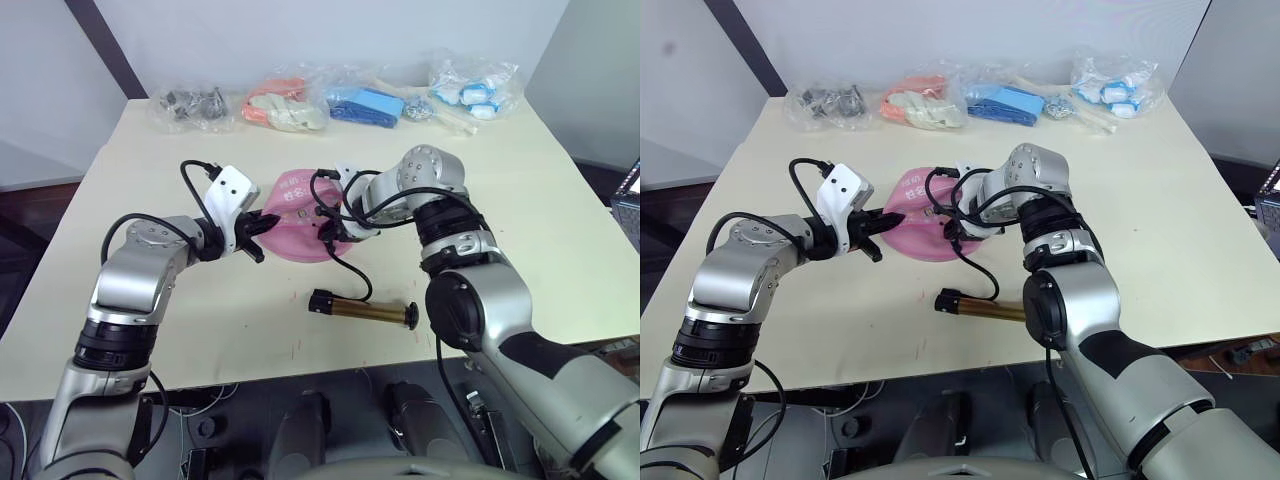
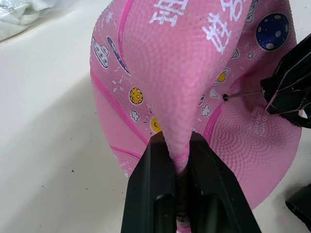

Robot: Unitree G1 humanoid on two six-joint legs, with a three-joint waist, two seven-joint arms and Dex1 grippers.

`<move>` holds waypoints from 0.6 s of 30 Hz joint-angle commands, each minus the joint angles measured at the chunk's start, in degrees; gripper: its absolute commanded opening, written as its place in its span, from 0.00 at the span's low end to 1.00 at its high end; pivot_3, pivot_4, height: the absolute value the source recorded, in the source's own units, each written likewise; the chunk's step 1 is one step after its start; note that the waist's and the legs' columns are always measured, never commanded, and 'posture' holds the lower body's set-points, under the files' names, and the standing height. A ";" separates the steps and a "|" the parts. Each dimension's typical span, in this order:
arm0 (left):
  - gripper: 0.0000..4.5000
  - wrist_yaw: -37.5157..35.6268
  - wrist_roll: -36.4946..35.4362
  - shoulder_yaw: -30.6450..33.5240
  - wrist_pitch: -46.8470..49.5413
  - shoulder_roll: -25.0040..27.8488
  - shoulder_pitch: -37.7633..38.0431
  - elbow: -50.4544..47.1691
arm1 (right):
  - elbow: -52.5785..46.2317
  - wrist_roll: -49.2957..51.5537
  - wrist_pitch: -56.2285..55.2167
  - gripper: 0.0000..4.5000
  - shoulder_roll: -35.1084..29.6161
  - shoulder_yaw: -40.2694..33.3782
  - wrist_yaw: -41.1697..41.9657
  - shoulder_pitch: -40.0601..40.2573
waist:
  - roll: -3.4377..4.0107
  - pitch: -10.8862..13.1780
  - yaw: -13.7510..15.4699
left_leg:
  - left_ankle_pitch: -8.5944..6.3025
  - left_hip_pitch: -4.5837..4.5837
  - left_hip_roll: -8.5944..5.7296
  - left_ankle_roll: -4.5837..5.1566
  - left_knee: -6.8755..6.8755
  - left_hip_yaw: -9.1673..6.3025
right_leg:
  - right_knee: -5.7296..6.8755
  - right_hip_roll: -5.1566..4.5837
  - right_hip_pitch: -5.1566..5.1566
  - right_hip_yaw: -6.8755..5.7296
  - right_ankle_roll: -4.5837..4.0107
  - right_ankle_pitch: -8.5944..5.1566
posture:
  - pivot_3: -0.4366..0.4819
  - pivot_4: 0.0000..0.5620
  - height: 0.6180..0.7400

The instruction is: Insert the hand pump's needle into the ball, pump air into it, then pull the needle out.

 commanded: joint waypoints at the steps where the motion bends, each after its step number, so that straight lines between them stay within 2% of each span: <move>1: 0.01 -1.00 -0.65 -1.50 0.80 -0.45 0.96 -1.56 | 1.69 0.72 -3.58 0.08 3.40 -1.05 -0.90 -2.78 | 0.00 0.00 -0.09 | 0.00 0.00 0.00 0.00 0.00 0.00 | -0.01 0.00 0.01 0.00 0.00 0.00 | 0.48 0.27 1.00; 18: 0.01 -1.90 -0.87 -2.01 1.62 -0.99 2.25 -2.22 | 11.30 2.69 -11.99 0.08 3.36 -3.77 -1.43 -7.40 | 0.00 0.00 -0.76 | 0.00 0.05 0.00 0.00 -0.04 -0.01 | -0.02 0.01 0.03 0.01 0.01 -0.01 | 0.48 0.27 1.00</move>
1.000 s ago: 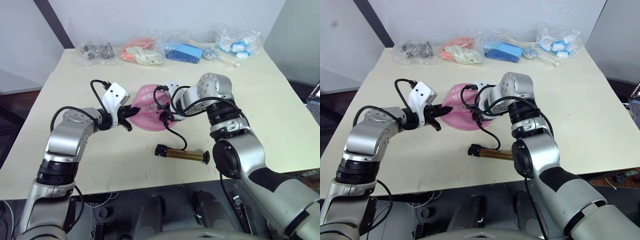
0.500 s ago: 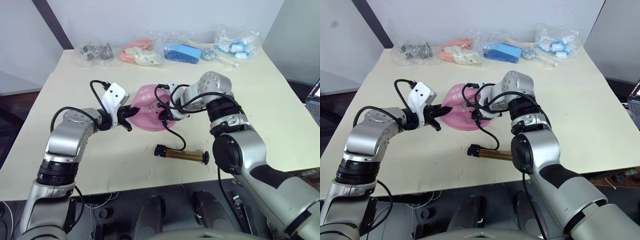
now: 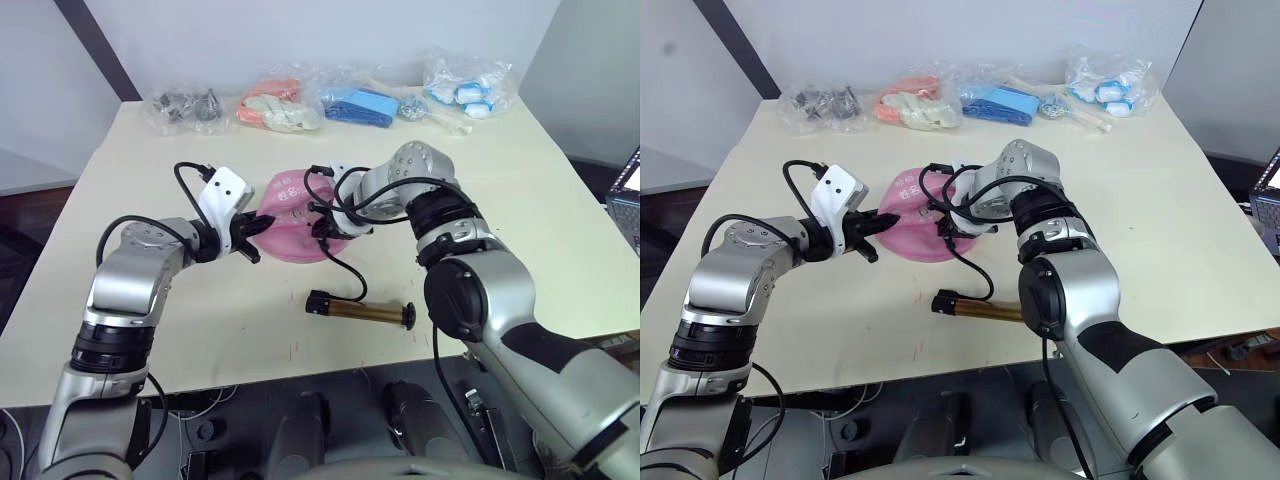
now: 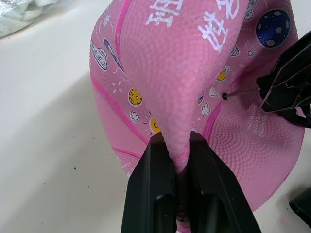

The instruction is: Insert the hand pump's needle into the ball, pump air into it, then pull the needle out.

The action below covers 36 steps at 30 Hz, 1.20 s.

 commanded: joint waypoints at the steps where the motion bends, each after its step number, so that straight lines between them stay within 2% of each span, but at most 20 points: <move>1: 0.01 -2.02 -1.26 -2.96 0.53 -1.02 1.18 -2.02 | 1.11 1.28 -5.33 0.08 3.38 -0.50 0.59 -2.88 | 0.00 0.00 -0.05 | 0.00 0.01 0.00 0.00 0.00 0.00 | 0.00 0.00 0.00 0.00 0.00 0.00 | 0.48 0.27 1.00; 18: 0.01 -2.89 -1.59 -2.48 1.43 -2.48 1.36 -0.55 | 6.62 -1.90 -15.09 0.08 4.92 5.57 6.24 -3.87 | 0.00 0.00 -0.23 | 0.00 0.15 0.02 0.00 0.00 -0.06 | 0.01 0.10 0.05 0.05 0.04 -0.02 | 0.48 0.27 1.00; 36: 0.01 -5.04 -0.94 -4.63 0.98 -2.18 1.56 2.33 | 11.36 -3.02 -23.43 0.08 7.02 7.07 8.00 -4.10 | 0.03 -0.09 -0.31 | 0.00 0.27 0.05 0.00 -0.01 -0.21 | 0.01 0.22 0.14 0.06 0.06 -0.04 | 0.48 0.27 1.00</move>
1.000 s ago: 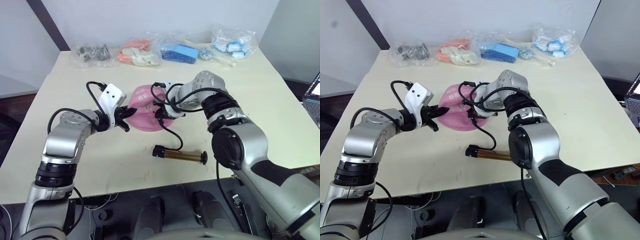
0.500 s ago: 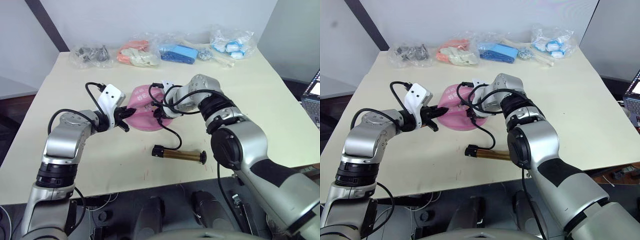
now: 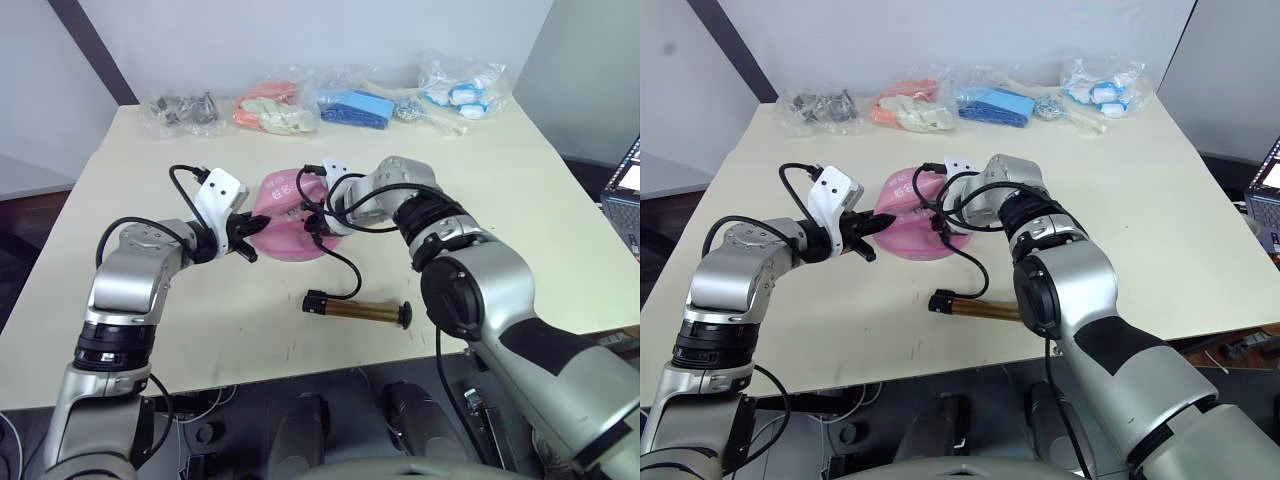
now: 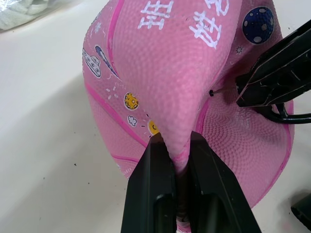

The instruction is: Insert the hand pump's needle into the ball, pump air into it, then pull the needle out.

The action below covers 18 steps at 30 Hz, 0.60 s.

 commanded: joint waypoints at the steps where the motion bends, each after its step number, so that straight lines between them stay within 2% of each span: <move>1: 0.01 -5.05 -1.94 -5.70 0.76 -1.01 2.00 -0.11 | -0.14 -0.63 -6.53 0.08 6.89 0.57 -0.13 -2.37 | 0.00 -0.04 -0.01 | 0.00 0.00 0.00 0.00 0.00 0.00 | 0.00 0.00 0.00 0.00 0.00 0.00 | 0.48 0.27 1.00; 7: 0.01 -5.29 -1.90 -5.92 0.69 -0.86 2.07 -0.11 | 0.59 -1.26 -8.96 0.08 7.32 1.48 0.40 -2.52 | 0.01 -0.06 -0.03 | 0.00 0.03 0.00 0.00 -0.01 -0.01 | 0.00 0.00 0.02 0.00 0.00 -0.01 | 0.48 0.27 1.00; 14: 0.01 -5.75 -1.99 -6.08 0.59 -0.53 2.26 -0.01 | 0.07 -5.87 -12.36 0.08 8.25 9.03 7.49 -3.27 | 0.01 -0.06 -0.08 | 0.00 0.04 0.00 0.00 -0.02 -0.02 | 0.00 0.01 0.03 0.00 0.01 -0.02 | 0.48 0.27 1.00; 18: 0.01 -5.94 -1.91 -6.25 0.36 -0.58 2.19 0.28 | 0.34 -7.61 -13.54 0.08 8.27 11.79 8.80 -3.08 | 0.01 -0.06 -0.08 | 0.00 0.04 0.00 0.00 -0.03 -0.03 | 0.00 0.01 0.03 0.00 0.02 -0.03 | 0.48 0.27 1.00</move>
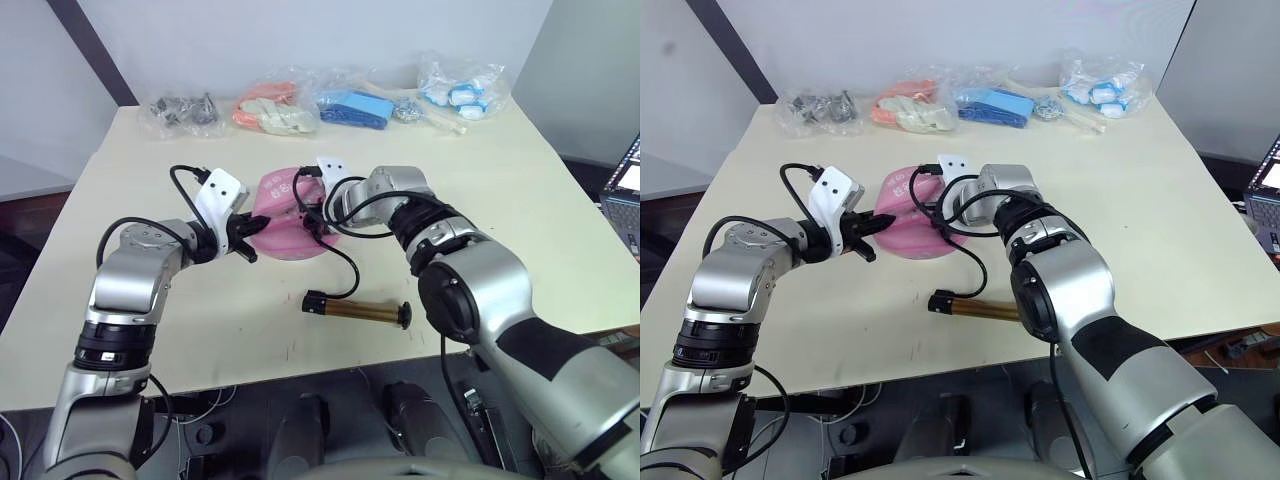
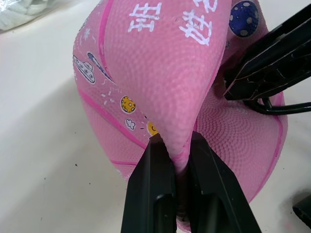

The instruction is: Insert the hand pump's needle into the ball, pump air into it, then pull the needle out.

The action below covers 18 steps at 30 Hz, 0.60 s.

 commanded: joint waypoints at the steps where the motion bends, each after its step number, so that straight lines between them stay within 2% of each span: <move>1: 0.01 -5.81 -2.01 -5.99 0.72 -0.76 2.12 0.02 | -1.55 -3.05 -6.43 0.08 8.05 2.69 0.07 -2.96 | 0.00 0.00 0.00 | 0.00 0.00 0.00 0.00 0.00 -0.01 | 0.00 0.00 0.00 0.00 0.00 0.00 | 0.48 0.27 1.00; 18: 0.01 -4.15 -4.12 -1.68 4.11 -3.31 -0.05 3.00 | -1.97 -13.36 -12.31 0.08 8.81 19.09 8.95 1.24 | 0.02 0.00 0.25 | 0.00 -0.01 -0.03 0.00 0.00 -0.08 | 0.00 -0.02 0.00 -0.02 0.01 -0.01 | 0.48 0.27 1.00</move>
